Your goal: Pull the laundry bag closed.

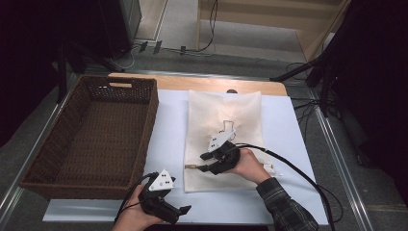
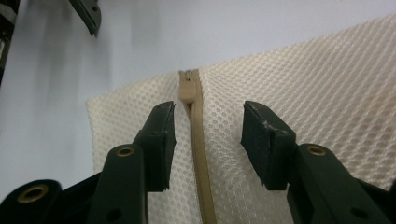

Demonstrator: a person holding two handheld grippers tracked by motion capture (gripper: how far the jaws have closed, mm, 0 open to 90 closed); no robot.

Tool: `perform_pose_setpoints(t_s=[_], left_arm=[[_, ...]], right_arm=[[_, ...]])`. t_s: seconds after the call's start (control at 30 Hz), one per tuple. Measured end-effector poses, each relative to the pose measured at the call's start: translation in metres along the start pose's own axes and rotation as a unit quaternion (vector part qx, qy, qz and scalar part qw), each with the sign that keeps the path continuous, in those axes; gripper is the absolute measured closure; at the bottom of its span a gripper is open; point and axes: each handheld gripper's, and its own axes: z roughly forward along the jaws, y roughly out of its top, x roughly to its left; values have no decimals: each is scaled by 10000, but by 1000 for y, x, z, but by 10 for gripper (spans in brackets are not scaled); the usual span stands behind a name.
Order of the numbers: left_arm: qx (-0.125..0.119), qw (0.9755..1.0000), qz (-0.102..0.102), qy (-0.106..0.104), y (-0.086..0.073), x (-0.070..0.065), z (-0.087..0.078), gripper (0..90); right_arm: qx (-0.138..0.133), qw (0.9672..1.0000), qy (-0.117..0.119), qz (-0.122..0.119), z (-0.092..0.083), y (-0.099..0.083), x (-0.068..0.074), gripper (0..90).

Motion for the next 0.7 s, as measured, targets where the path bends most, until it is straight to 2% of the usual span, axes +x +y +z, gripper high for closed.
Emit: perform_pose_setpoints(t_s=[0.13, 0.27, 0.4, 0.53, 0.63, 0.67, 0.7], left_arm=[[3, 10000, 1, -17, 0, 0, 1, 0], [4, 10000, -9, -9, 0, 0, 0, 0], [-10, 10000, -22, -13, -1, 1, 1, 0], [27, 10000, -13, -3, 0, 1, 2, 0], [33, 10000, -20, 3, 1, 1, 3, 0], [39, 10000, -15, 6, 1, 1, 3, 0], [74, 10000, -9, 19, 2, 1, 4, 0]], right_arm=[[81, 9999, 56, -99, 7, -4, 0, 515], [260, 9992, -44, -293, 17, -8, 2, 513], [235, 9982, -217, -506, 19, -11, 6, 532], [91, 9982, -209, -558, 19, -15, 10, 636], [90, 9988, -250, -407, 19, -15, 11, 702], [96, 9989, -288, -367, 19, -15, 11, 763], [85, 9987, -335, -374, 19, -15, 11, 786]])
